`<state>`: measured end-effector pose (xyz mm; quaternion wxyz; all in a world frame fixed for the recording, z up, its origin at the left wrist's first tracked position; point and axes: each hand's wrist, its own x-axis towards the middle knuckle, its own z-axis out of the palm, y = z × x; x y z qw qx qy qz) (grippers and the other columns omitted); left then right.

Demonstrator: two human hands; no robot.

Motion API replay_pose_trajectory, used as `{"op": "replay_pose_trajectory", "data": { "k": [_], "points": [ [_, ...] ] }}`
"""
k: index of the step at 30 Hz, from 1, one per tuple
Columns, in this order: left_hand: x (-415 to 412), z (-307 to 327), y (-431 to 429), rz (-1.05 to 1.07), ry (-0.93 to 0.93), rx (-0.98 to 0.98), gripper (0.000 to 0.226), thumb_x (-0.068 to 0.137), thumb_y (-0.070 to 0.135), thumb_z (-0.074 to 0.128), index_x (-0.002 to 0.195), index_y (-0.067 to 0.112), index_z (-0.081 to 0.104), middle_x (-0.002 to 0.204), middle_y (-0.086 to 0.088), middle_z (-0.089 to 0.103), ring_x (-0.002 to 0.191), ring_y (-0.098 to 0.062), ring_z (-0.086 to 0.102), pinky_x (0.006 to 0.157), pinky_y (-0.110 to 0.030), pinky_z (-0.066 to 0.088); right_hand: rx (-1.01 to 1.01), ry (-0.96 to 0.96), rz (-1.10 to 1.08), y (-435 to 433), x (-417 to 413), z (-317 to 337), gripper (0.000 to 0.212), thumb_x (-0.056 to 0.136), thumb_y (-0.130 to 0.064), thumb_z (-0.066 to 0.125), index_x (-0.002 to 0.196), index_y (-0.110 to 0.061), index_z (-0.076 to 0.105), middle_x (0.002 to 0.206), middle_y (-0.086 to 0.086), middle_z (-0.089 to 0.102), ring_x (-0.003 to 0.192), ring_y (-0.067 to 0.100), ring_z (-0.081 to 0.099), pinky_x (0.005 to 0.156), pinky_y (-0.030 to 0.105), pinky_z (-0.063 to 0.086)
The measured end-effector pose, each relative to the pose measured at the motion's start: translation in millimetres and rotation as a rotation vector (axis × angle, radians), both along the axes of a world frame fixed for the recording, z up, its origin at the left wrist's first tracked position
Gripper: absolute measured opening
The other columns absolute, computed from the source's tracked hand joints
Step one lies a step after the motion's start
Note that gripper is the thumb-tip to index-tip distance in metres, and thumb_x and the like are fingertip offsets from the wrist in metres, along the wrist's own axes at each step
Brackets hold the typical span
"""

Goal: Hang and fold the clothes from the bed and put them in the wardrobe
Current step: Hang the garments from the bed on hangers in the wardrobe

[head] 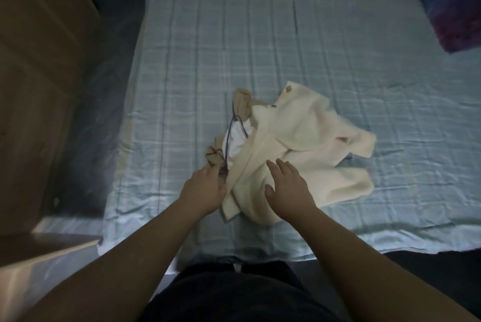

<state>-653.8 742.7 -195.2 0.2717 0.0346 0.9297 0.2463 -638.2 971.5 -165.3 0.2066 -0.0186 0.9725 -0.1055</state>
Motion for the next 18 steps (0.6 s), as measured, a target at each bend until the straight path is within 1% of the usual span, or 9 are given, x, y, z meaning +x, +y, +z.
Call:
{"op": "replay_pose_trajectory", "data": {
  "k": [4,6,8,10,11,13,14,16,18],
  "points": [
    [-8,-31,5,0.075,-0.049,0.041,0.039,0.094,0.033,0.049,0.127,0.012,0.052,0.123,-0.014,0.056,0.11,-0.037,0.056,0.088,-0.043,0.049,0.01,-0.058,0.087,8,-38,-25,0.065,0.093,-0.033,0.049,0.153,-0.019,0.028,0.158,0.01,0.03,0.145,0.03,0.025,0.114,0.044,0.031],
    [-10,-50,8,0.09,-0.131,0.096,0.034,0.096,0.031,0.044,0.12,0.01,0.056,0.122,-0.014,0.056,0.112,-0.035,0.055,0.09,-0.042,0.048,-0.01,-0.081,0.148,8,-56,-37,0.065,0.091,-0.031,0.052,0.151,-0.019,0.031,0.157,0.009,0.032,0.145,0.029,0.026,0.113,0.045,0.031],
    [-8,-70,12,0.183,-0.193,0.181,0.031,0.097,0.023,0.048,0.124,0.008,0.055,0.124,-0.015,0.057,0.116,-0.033,0.054,0.094,-0.036,0.046,-0.018,-0.08,0.272,8,-74,-50,0.063,0.089,-0.026,0.055,0.148,-0.016,0.037,0.154,0.009,0.037,0.143,0.029,0.03,0.112,0.043,0.033],
    [1,-89,19,0.363,-0.26,0.244,0.042,0.097,0.019,0.055,0.136,0.005,0.048,0.13,-0.019,0.056,0.117,-0.034,0.056,0.091,-0.027,0.042,-0.028,-0.084,0.398,7,-93,-64,0.059,0.087,-0.02,0.057,0.144,-0.014,0.043,0.15,0.01,0.042,0.14,0.029,0.034,0.112,0.042,0.034],
    [5,-99,23,0.467,-0.305,0.243,0.048,0.097,0.022,0.057,0.141,0.007,0.043,0.134,-0.018,0.054,0.119,-0.034,0.056,0.089,-0.027,0.041,-0.032,-0.088,0.447,6,-103,-72,0.057,0.086,-0.018,0.057,0.142,-0.014,0.046,0.148,0.01,0.044,0.139,0.029,0.035,0.112,0.042,0.034],
    [13,-123,35,0.63,-0.414,0.258,0.055,0.097,0.031,0.058,0.144,0.012,0.039,0.14,-0.015,0.051,0.121,-0.031,0.055,0.092,-0.028,0.041,-0.015,-0.086,0.537,3,-126,-88,0.054,0.086,-0.015,0.057,0.139,-0.014,0.048,0.147,0.009,0.045,0.139,0.028,0.035,0.111,0.04,0.034],
    [16,-136,41,0.664,-0.436,0.249,0.057,0.097,0.034,0.059,0.144,0.012,0.037,0.141,-0.014,0.049,0.121,-0.03,0.054,0.095,-0.03,0.042,0.014,-0.076,0.591,1,-138,-97,0.054,0.086,-0.015,0.055,0.139,-0.015,0.047,0.148,0.009,0.043,0.14,0.028,0.033,0.11,0.04,0.034],
    [19,-155,55,0.658,-0.46,0.209,0.063,0.096,0.041,0.058,0.145,0.011,0.034,0.144,-0.013,0.046,0.125,-0.03,0.051,0.1,-0.034,0.041,0.107,-0.039,0.703,-4,-157,-117,0.057,0.085,-0.018,0.052,0.142,-0.018,0.043,0.153,0.007,0.037,0.144,0.027,0.028,0.113,0.041,0.029],
    [17,-170,66,0.693,-0.467,0.215,0.072,0.094,0.048,0.06,0.148,0.01,0.031,0.147,-0.012,0.043,0.129,-0.03,0.047,0.1,-0.035,0.04,0.195,-0.024,0.753,-6,-169,-135,0.059,0.085,-0.02,0.05,0.143,-0.024,0.04,0.154,0.003,0.035,0.145,0.025,0.026,0.115,0.045,0.025]
  ]
}}
